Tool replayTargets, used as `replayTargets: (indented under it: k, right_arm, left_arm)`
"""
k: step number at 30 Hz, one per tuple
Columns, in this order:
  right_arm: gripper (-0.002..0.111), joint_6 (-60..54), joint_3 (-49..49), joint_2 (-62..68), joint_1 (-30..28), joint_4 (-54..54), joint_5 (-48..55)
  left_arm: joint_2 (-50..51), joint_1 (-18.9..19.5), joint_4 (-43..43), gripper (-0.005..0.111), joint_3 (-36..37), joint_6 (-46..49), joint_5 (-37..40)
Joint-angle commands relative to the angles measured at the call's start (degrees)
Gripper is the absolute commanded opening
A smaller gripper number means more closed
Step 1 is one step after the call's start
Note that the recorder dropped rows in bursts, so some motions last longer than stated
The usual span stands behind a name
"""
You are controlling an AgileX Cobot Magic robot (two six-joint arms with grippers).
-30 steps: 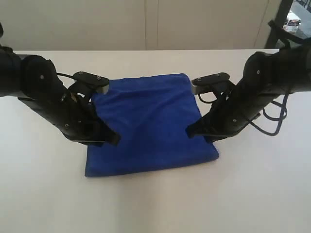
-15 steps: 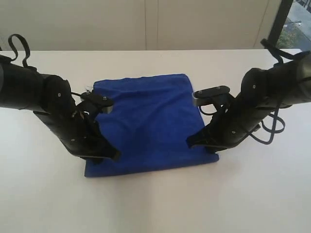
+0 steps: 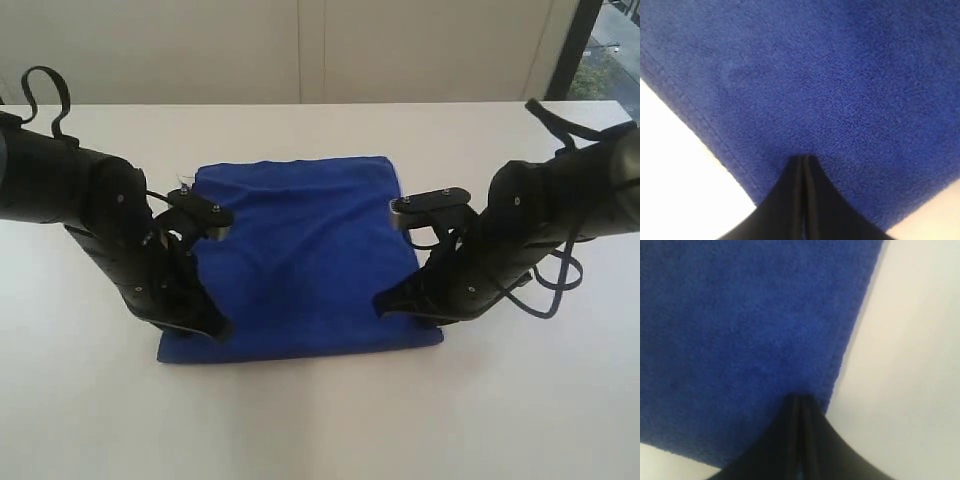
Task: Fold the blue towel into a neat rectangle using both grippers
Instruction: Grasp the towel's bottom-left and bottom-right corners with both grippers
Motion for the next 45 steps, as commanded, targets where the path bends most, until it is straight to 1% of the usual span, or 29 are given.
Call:
replayTargets:
  k: [1,6,8,10,12,14,17,20,22,25,27,29,32,35,38,40,42,45]
  right_arm:
    - [0.0,0.6,1.3,-1.2,0.7,0.1,3.9]
    - [0.0,0.6,0.2,-7.3,0.3,0.0,4.7]
    - [0.0,-0.4,-0.6,-9.9,-0.2,-2.3,6.1]
    - [0.0,-6.5,-1.1,-12.2,-0.2,-5.0,7.2]
    - [0.0,-18.0,-1.1,-14.1,-0.2,-6.0,8.6]
    - [0.0,-25.6,-0.9,-15.2,-0.2,-6.0,10.0]
    - [0.0,-31.5,-0.8,-15.0,-0.2,-5.8,12.7]
    - [0.0,-35.6,1.0,-14.8,-0.2,-3.5,10.7]
    - [0.005,-39.8,2.4,-14.8,-0.2,-0.7,8.7]
    - [0.017,-46.8,4.1,-14.8,-0.2,2.7,7.8]
    - [0.025,-51.2,5.0,-14.8,-0.2,4.2,7.4]
    - [0.03,-54.7,6.1,-14.8,-0.2,5.5,6.3]
    - [0.031,-60.4,7.6,-14.8,-0.2,7.9,5.0]
    - [0.031,-68.0,8.3,-14.7,-0.2,11.6,4.6]
    - [0.031,-71.8,8.3,-13.5,-0.2,13.8,4.4]
    - [0.031,-73.3,8.3,-11.9,-0.2,14.0,3.8]
    - [0.031,-73.3,8.3,-10.2,-0.2,14.0,3.0]
    - [0.031,-73.3,8.3,-8.7,-0.2,14.0,1.5]
  left_arm:
    - [-2.2,-0.1,1.5,0.0,-0.3,0.2,3.1]
    - [-8.0,-0.1,2.2,0.0,-2.0,1.6,5.2]
    - [-10.2,-0.1,3.4,0.0,-2.3,2.9,6.5]
    - [-11.9,-0.1,3.7,0.0,-2.3,7.1,7.8]
    - [-12.5,-0.1,3.6,0.0,-2.3,13.2,9.1]
    - [-12.6,-0.1,2.7,0.0,-2.3,17.5,10.2]
    - [-12.5,-0.1,2.6,0.0,-0.9,24.0,11.1]
    - [-12.5,-0.1,0.0,0.0,1.5,32.7,10.8]
    - [-12.5,-0.1,-1.5,0.0,2.5,36.2,10.1]
    - [-12.5,-0.1,-3.4,0.0,3.3,36.8,7.8]
    - [-12.5,-0.1,-5.0,0.0,3.4,37.9,7.6]
    - [-12.5,-0.1,-7.1,0.005,3.4,41.4,8.5]
    - [-12.5,-0.1,-10.9,0.019,3.4,46.9,9.8]
    - [-12.5,-0.1,-11.6,0.034,3.4,48.7,9.9]
    - [-12.3,-0.1,-11.4,0.044,3.4,48.7,10.0]
    - [-11.6,-0.1,-11.4,0.047,3.4,50.1,10.1]
    - [-10.5,-0.1,-11.4,0.048,3.7,51.7,10.4]
    - [-9.3,-0.1,-11.4,0.048,4.9,53.2,8.6]
